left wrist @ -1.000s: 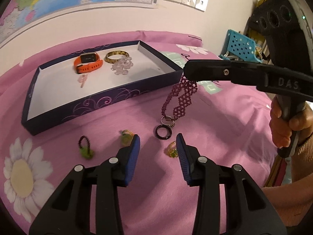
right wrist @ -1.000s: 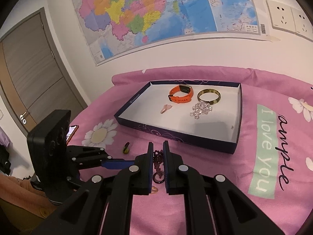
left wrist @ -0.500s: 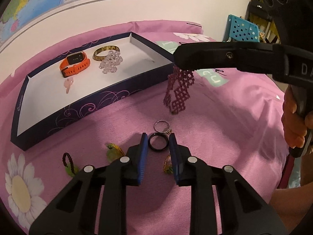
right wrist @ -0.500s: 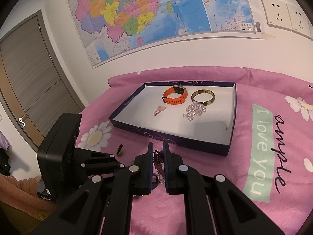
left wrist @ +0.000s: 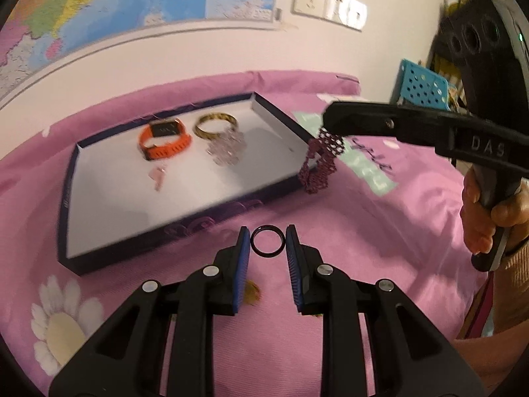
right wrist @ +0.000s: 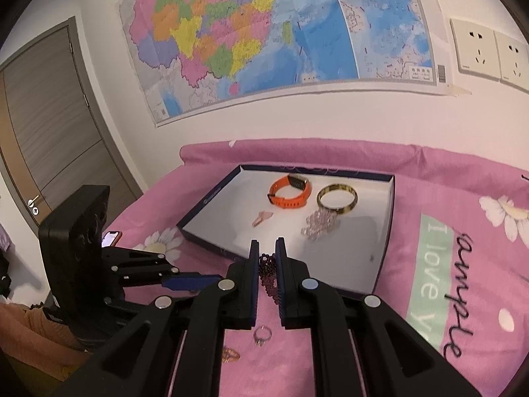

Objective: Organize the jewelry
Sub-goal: 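Carry the black ring and beaded bracelet into the box lid and open both tools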

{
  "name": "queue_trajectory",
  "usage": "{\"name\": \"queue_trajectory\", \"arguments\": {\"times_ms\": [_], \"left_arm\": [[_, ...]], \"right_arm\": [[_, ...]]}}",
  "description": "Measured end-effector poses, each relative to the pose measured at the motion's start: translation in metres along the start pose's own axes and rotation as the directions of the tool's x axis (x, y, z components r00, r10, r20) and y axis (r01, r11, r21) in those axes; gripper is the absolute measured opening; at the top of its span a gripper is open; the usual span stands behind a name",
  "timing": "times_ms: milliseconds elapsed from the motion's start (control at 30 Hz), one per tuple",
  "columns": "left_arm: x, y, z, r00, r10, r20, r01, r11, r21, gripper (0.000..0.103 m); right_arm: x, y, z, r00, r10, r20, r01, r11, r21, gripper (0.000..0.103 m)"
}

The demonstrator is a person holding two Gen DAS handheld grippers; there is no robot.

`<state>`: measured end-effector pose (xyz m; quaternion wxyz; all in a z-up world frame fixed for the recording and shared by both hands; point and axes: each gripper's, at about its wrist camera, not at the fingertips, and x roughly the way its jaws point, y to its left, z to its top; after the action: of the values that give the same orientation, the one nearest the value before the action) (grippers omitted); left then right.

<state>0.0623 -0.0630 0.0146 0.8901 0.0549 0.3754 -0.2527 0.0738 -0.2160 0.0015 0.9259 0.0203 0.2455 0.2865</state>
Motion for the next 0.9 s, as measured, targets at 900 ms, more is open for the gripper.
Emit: {"name": "queue_trajectory", "arguments": {"times_ms": [900], "left_arm": [[0.024, 0.047, 0.04, 0.99, 0.137, 0.014, -0.137, 0.99, -0.033, 0.023]], "right_arm": [[0.072, -0.019, 0.037, 0.999, 0.003, -0.04, -0.002, 1.0, 0.023, 0.008]]}}
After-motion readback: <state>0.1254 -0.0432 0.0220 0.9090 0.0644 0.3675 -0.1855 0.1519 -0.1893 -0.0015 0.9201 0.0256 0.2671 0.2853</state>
